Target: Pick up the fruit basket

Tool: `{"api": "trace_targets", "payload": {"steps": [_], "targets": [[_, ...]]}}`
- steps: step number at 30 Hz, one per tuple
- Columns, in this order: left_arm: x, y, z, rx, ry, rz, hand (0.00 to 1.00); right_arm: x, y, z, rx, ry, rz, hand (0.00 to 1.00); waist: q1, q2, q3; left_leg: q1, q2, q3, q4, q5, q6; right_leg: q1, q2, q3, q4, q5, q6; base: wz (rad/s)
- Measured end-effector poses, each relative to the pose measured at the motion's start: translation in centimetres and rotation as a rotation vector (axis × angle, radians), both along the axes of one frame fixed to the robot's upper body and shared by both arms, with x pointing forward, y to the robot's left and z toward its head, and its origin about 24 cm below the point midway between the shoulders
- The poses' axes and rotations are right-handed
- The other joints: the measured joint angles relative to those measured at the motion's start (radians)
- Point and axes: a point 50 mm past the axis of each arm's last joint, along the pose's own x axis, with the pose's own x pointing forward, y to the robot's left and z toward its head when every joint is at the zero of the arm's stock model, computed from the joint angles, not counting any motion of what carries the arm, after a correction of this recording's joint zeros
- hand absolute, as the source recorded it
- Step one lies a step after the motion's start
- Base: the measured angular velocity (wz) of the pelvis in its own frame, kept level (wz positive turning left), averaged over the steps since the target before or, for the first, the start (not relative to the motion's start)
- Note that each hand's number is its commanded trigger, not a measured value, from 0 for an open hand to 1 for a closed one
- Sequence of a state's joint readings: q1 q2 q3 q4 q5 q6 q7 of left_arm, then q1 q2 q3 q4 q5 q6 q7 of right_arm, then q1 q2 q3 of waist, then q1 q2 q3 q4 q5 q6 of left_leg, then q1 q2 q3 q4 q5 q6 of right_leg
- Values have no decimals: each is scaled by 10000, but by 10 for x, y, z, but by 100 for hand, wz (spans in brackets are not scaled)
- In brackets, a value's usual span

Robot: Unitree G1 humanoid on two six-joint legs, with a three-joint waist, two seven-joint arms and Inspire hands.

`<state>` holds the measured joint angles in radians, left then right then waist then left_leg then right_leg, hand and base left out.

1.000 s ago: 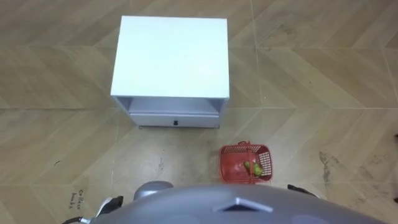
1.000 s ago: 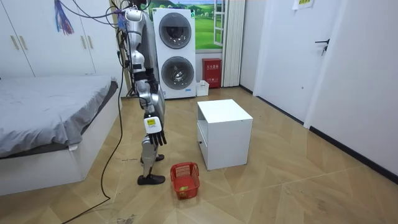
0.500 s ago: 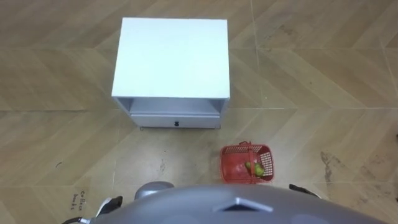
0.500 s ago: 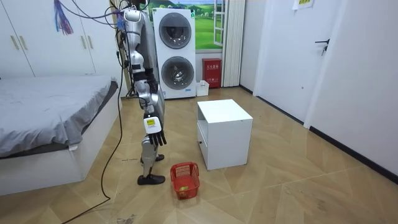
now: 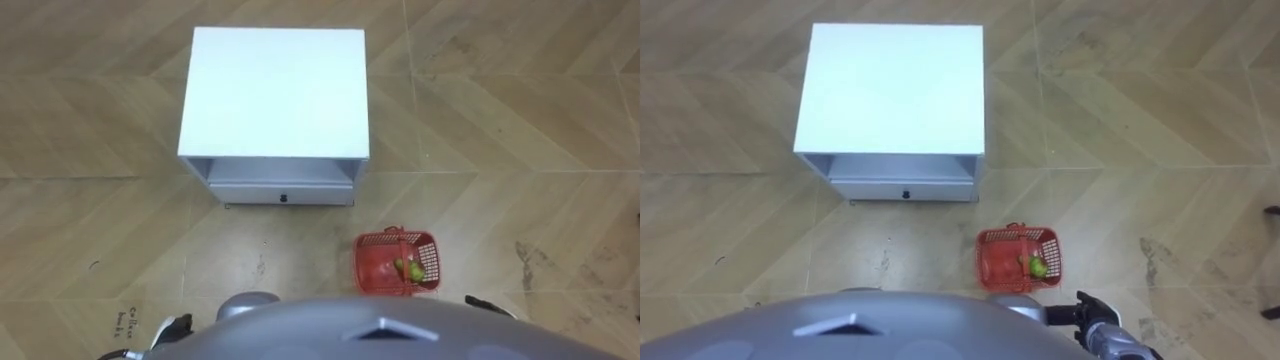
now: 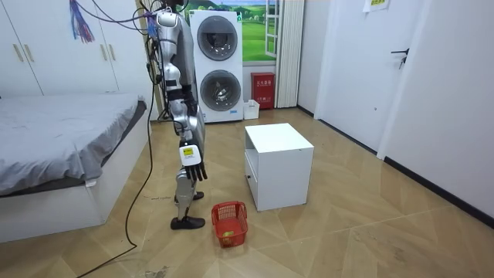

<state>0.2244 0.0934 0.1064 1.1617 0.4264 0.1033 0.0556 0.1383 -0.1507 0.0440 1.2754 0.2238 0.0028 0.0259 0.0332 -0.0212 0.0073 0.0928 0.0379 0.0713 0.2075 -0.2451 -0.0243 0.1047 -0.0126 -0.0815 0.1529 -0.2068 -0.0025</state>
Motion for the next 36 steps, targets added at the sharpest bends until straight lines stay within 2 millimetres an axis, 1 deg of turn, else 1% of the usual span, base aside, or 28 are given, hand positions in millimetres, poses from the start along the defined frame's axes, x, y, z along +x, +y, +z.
{"api": "trace_targets", "payload": {"steps": [7,8,9,10,11,12,13,14,15,16,17,18,19,20,21,22,23,24,25,26,27,28,29,30,31,32,35,36], "targets": [[17,1,0,-117,-413,-36,0,13,-4,2,-256,-253,190,0,-6,56,61,-1058,50,114,1093,-250,163,-968,-64,9,885,-15,17,-5],[21,2,0,-189,-549,-99,0,17,-5,2,-322,-365,175,0,-5,-60,76,-1399,30,118,1329,-294,222,-1279,-149,11,1126,-14,19,-3],[25,6,1,-211,-727,26,0,21,-7,3,-354,-458,198,0,-17,-3,44,-1732,-5,165,1501,-303,255,-1609,-170,60,1293,40,90,-5],[27,8,2,-186,-811,148,0,23,-8,3,-362,-499,267,0,-6,-64,80,-1886,-28,240,1533,-304,309,-1732,-167,165,1286,90,139,-16],[28,13,3,-153,-939,377,0,31,-9,5,-374,-656,550,0,10,-45,58,-2168,-78,312,1481,-267,441,-2002,-160,290,1184,288,236,-15],[27,16,4,-109,-981,506,0,38,-11,7,-384,-865,939,0,-20,24,-45,-2538,-96,397,1432,-142,627,-2198,-193,310,902,588,392,-8],[28,19,4,-67,-1049,591,0,40,-12,7,-376,-946,1056,0,-44,44,-65,-2756,46,534,1485,-119,732,-2389,-274,172,1254,515,424,19],[29,24,6,45,-1125,679,0,39,-15,8,-416,-999,800,0,-9,-43,-18,-2963,-40,656,1765,-178,862,-2741,-703,-413,3108,-132,443,25],[27,28,6,117,-1069,676,0,36,-16,8,-444,-932,746,0,36,-140,-32,-2965,-127,702,1882,-215,928,-2743,-939,-684,3985,-368,474,31],[24,36,9,275,-992,703,0,34,-15,7,-405,-870,730,0,76,-355,-66,-2995,-260,958,2172,-344,1090,-2651,-1336,-774,5701,-547,530,27],[21,42,10,412,-912,690,0,34,-12,7,-323,-914,703,0,159,-595,-139,-3219,-390,1067,2625,-513,1191,-2388,-1586,-583,7035,-362,467,12],[23,45,11,487,-974,643,0,41,-11,7,-300,-1084,839,0,369,-673,-155,-3677,-373,1118,3318,-749,1275,-2054,-1719,-444,7638,-37,421,0],[23,45,11,491,-1003,737,0,47,-9,8,-286,-1226,914,0,445,-677,-162,-3969,-351,1119,3697,-838,1338,-1858,-1800,-433,7688,136,410,-11],[34,46,12,485,-1316,934,0,61,-7,10,-258,-1572,1154,0,466,-744,-139,-4674,-343,1114,4518,-951,1457,-1572,-1976,-381,7638,380,422,-4],[36,46,12,517,-1359,926,0,71,-5,11,-257,-1820,1281,0,471,-792,-101,-5085,-347,1068,4953,-989,1489,-1467,-2012,-299,7600,387,461,10],[48,46,13,554,-1568,845,0,89,-3,15,-283,-2303,1507,0,471,-731,-20,-6045,-357,713,6000,-1099,1541,-1243,-1942,-227,7311,353,490,12],[63,46,15,635,-1906,785,0,104,-1,19,-269,-2722,1678,0,470,-690,67,-6964,-385,434,7083,-1271,1494,-1238,-1942,-182,7317,-487,814,18],[72,45,16,643,-2146,829,0,111,1,21,-262,-2875,1743,0,466,-636,125,-7422,-451,171,7691,-1360,1438,-1316,-1903,-216,7477,-1183,934,17],[84,45,18,688,-2431,862,0,116,2,22,-222,-2983,1781,0,537,-632,150,-8198,-744,-316,8706,-1567,1194,-1668,-1976,-215,8283,-2277,943,28],[93,44,19,703,-2705,994,0,118,2,23,-152,-3040,1605,0,605,-673,131,-8823,-993,-571,9575,-1938,1006,-2241,-2055,-68,9607,-3063,915,46],[102,44,22,766,-2997,944,0,117,2,22,-99,-2984,1378,0,588,-752,166,-9441,-1188,-628,10444,-2402,1027,-2847,-2194,17,11145,-3533,904,48],[106,44,22,790,-3091,924,0,116,2,22,-57,-2945,1230,0,577,-758,168,-9766,-1266,-604,10936,-2533,1058,-3133,-2280,69,11958,-3700,871,47],[108,44,23,895,-3162,873,0,114,0,21,24,-2902,896,0,574,-828,186,-10343,-1387,-550,11928,-2929,1086,-3660,-2374,303,13407,-3927,852,32],[106,43,22,1013,-3081,907,0,112,0,20,124,-2901,516,0,558,-901,191,-10878,-1446,-390,12862,-3270,1192,-4046,-2516,479,14737,-4068,928,27],[104,44,22,1063,-3022,911,0,111,-1,20,141,-2901,423,0,523,-929,182,-11143,-1536,-318,13271,-3417,1233,-4195,-2592,547,15347,-4099,969,35],[101,44,21,1208,-2960,925,0,109,-2,20,103,-2868,398,0,403,-988,158,-11648,-1696,-168,14019,-3625,1379,-4502,-2749,678,16381,-4161,992,35],[100,46,22,1518,-3246,1253,0,112,-5,22,52,-2994,409,0,203,-1061,112,-12528,-1825,179,15302,-3946,1560,-4983,-3110,859,18197,-4225,970,34],[100,49,23,1671,-3442,1384,0,114,-3,23,99,-3104,351,0,0,-1153,92,-12731,-1858,349,15552,-3953,1572,-5049,-3251,899,18661,-4226,971,43]]}}
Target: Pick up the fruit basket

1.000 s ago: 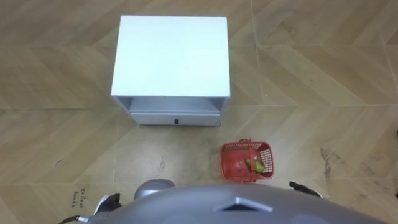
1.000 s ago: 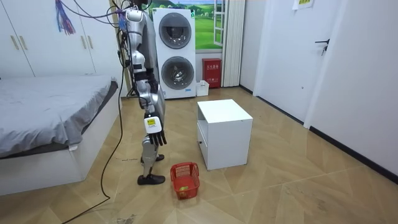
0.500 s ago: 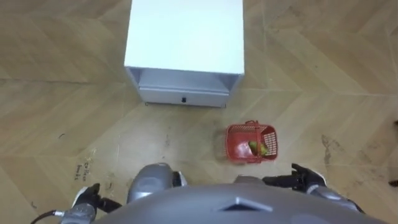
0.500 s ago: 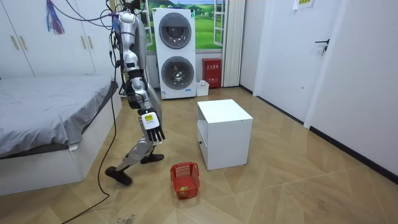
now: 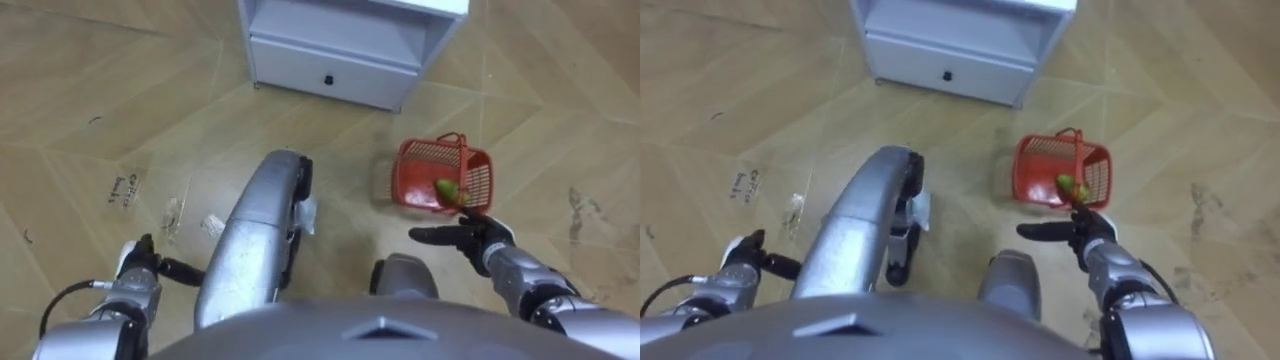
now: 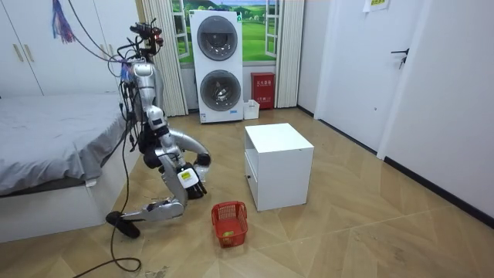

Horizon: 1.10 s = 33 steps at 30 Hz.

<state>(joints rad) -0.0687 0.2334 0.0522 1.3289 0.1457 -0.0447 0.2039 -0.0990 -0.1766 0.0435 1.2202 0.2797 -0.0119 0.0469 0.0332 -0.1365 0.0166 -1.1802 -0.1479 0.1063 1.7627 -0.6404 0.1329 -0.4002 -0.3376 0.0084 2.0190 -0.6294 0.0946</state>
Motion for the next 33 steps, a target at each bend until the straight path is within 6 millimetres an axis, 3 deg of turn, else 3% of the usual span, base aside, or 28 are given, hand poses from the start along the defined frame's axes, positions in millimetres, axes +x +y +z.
{"api": "trace_targets", "payload": {"steps": [2,4,9,12,14,16,17,18,21,24,29,33], "targets": [[-4,5,1,260,-112,59,0,1,0,1,110,-115,-255,0,-328,-136,48,-135,53,313,240,-6,12,24,-163,109,492,-8,18,49],[-11,7,1,354,-118,182,0,1,-1,1,-17,-122,-393,0,-485,-168,38,-167,252,464,440,-14,29,63,-112,190,782,-8,18,23],[-26,6,-2,372,263,91,0,6,-5,5,-483,-437,-702,0,-662,-375,43,-265,325,466,659,-31,-165,-7,-144,276,1235,-61,-40,2],[-30,5,-3,515,431,-65,0,15,-10,11,-1046,-759,-719,0,-869,-640,65,-339,315,463,866,-70,-426,27,-110,385,1578,-230,-189,2],[-32,5,-4,504,480,-89,0,31,-15,22,-1560,-1461,-593,0,-1028,-759,66,-530,303,399,1139,-79,-612,94,14,473,1898,-549,-289,-2],[-36,5,-4,506,573,-129,0,44,-17,31,-1963,-2071,-508,0,-1113,-768,72,-692,282,248,1513,-94,-676,233,123,501,2183,-806,-453,-17],[-38,1,-6,411,610,-132,0,53,-20,39,-2253,-2507,-426,0,-1116,-628,156,-761,293,-20,1783,-129,-753,272,345,519,2330,-846,-516,-30],[-38,-1,-7,355,571,-184,0,57,-20,42,-2369,-2688,-430,0,-1099,-576,161,-780,271,-125,1806,-129,-807,270,451,585,2332,-879,-547,-36],[-40,-4,-7,325,521,-499,0,70,-23,54,-3006,-3294,-538,0,-1142,-694,130,-770,135,-229,1706,-31,-1019,196,437,745,2329,-881,-545,-12],[-43,-5,-8,303,644,-663,0,75,-28,60,-3436,-3499,-673,0,-1138,-730,121,-718,112,-254,1707,-30,-1021,176,440,857,2312,-881,-545,-9],[-45,-5,-8,225,657,-542,0,83,-29,67,-3686,-3794,-840,0,-1142,-646,151,-732,91,-254,1686,-57,-1067,128,428,858,2318,-883,-542,0],[-46,-6,-9,15,714,-591,0,93,-40,78,-3956,-4155,-941,0,-1130,-487,163,-827,-78,-157,1601,-57,-1067,122,216,854,2343,-889,-529,9]]}}
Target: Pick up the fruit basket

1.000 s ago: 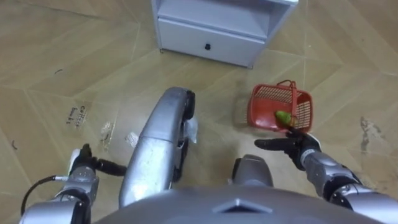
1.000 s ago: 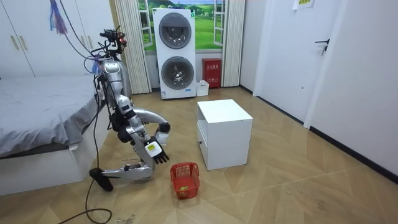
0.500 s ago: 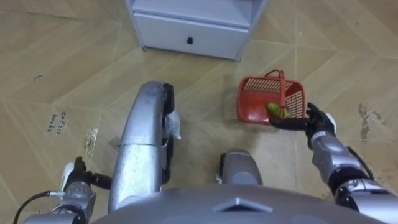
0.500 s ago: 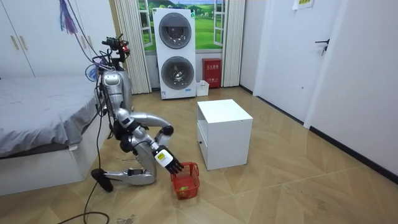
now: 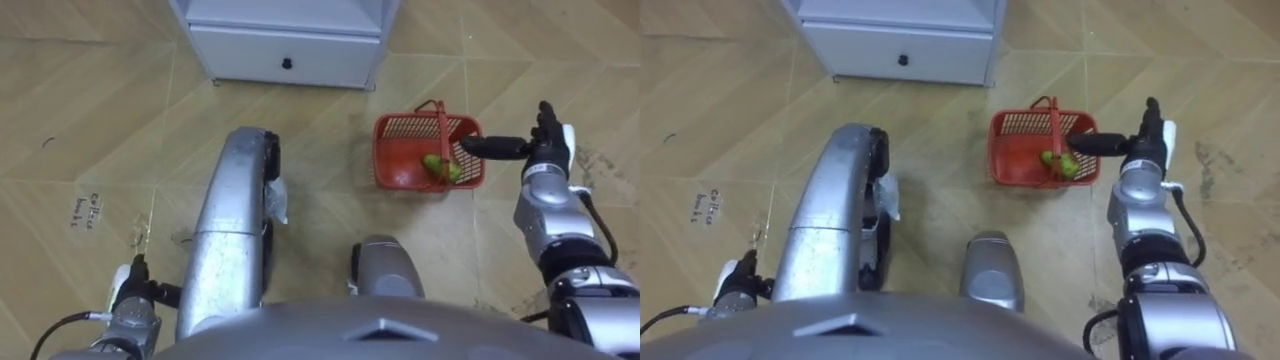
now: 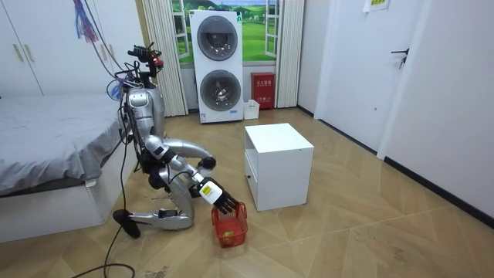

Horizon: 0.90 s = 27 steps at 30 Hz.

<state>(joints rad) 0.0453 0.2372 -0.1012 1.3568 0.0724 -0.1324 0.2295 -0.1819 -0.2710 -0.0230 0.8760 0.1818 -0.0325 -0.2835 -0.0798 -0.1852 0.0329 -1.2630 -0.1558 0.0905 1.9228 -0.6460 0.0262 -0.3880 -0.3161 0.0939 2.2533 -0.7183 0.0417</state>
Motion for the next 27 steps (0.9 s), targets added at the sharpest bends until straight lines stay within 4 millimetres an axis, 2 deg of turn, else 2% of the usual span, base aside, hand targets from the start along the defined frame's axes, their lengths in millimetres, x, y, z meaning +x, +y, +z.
{"api": "trace_targets", "payload": {"steps": [2,5,8,10,12,14,16,17,23,27], "targets": [[-2,2,0,3,79,-31,0,8,-2,6,-71,-213,75,0,57,37,19,-32,3,122,-91,0,0,-124,-109,12,11,-15,32,9],[-9,3,0,29,299,-175,0,17,0,12,13,-442,210,0,126,155,58,-99,4,129,-94,-16,-23,-208,-119,18,52,-17,35,1],[-10,1,-1,-158,444,-390,0,18,-5,11,43,-246,162,0,403,314,97,-254,8,149,-101,-16,-24,-372,-126,47,145,-33,69,1],[-9,1,-1,-222,511,-508,0,14,-9,8,151,-33,40,0,593,396,80,-346,32,217,-151,-16,-26,-496,-180,34,183,-50,105,10],[-9,4,0,-200,573,-537,0,9,-12,4,336,221,-60,0,756,474,117,-360,61,276,-205,-48,-96,-536,-250,2,213,-62,130,8],[-11,7,0,-117,672,-488,0,3,-18,0,401,522,-229,0,1075,543,124,-401,148,400,-246,-47,-101,-716,-308,157,321,-64,135,-8],[-13,9,1,-117,686,-288,0,1,-23,0,375,653,-280,0,1207,633,102,-543,210,445,-251,-22,-145,-904,-317,195,408,-66,139,-3],[-14,10,1,-113,680,-150,0,-1,-26,-1,466,760,-325,0,1339,664,115,-627,220,453,-261,14,-194,-1039,-307,241,475,-66,140,0],[-19,14,2,-259,880,303,0,-9,-32,-8,661,1428,-277,0,1704,743,137,-871,253,472,-285,47,-222,-1340,-292,305,506,-68,144,0],[-25,14,1,-351,1121,375,0,-11,-40,-6,958,1512,-430,0,1803,866,209,-905,252,475,-265,46,-221,-1360,-283,304,499,-68,145,0]]}}
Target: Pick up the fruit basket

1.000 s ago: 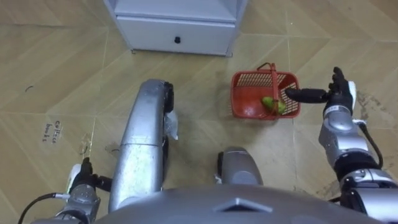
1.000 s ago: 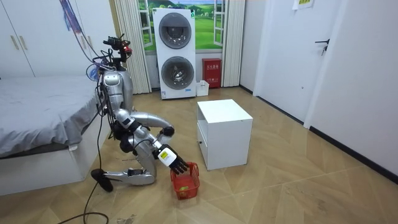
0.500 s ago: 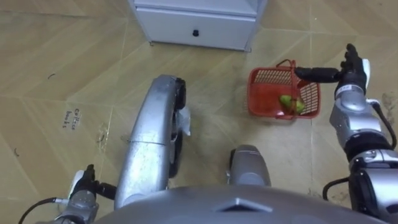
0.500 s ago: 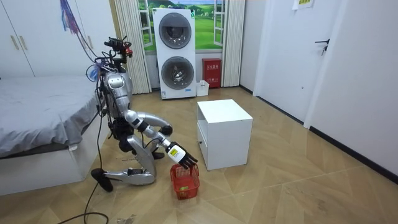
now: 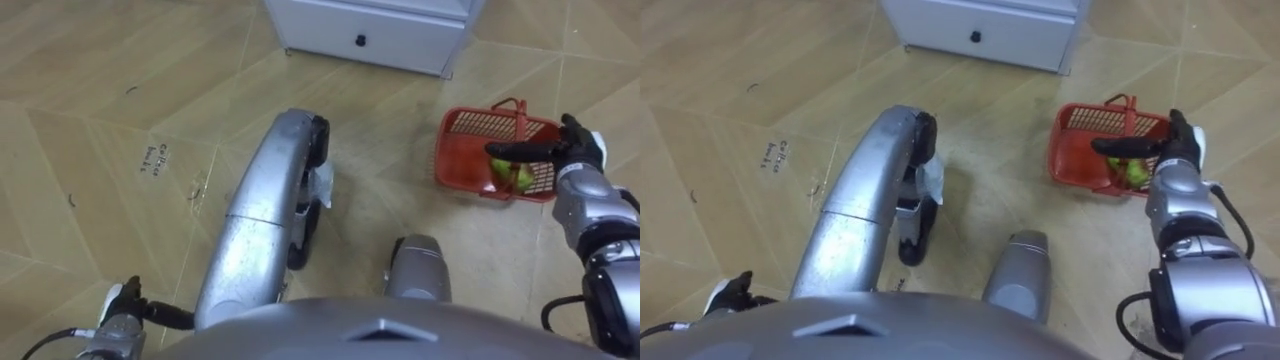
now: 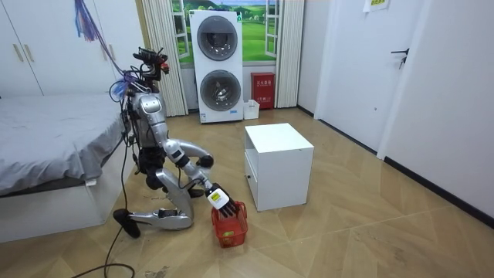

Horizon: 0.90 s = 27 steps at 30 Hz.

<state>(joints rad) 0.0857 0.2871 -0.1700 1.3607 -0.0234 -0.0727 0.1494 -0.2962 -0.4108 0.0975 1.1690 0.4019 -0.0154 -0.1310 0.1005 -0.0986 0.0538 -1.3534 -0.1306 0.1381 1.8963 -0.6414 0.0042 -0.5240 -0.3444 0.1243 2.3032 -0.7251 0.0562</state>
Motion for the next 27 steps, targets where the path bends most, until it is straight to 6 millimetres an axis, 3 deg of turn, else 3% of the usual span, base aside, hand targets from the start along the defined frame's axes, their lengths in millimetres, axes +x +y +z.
{"api": "trace_targets", "payload": {"steps": [4,11,27], "targets": [[0,-2,-1,-286,150,-288,0,-8,-14,2,80,201,-406,0,184,134,-13,-56,-6,3,5,0,1,-44,-9,-24,6,0,0,0],[-3,-4,-2,-669,420,-422,0,-27,-14,-12,405,1449,-123,0,245,139,-16,-149,8,8,10,0,0,-151,6,-2,18,0,1,0],[-4,-6,-3,-943,623,-406,0,-35,-13,-17,1141,1946,196,0,558,187,-47,-183,164,23,93,2,-2,-292,125,85,195,-1,2,-3]]}}
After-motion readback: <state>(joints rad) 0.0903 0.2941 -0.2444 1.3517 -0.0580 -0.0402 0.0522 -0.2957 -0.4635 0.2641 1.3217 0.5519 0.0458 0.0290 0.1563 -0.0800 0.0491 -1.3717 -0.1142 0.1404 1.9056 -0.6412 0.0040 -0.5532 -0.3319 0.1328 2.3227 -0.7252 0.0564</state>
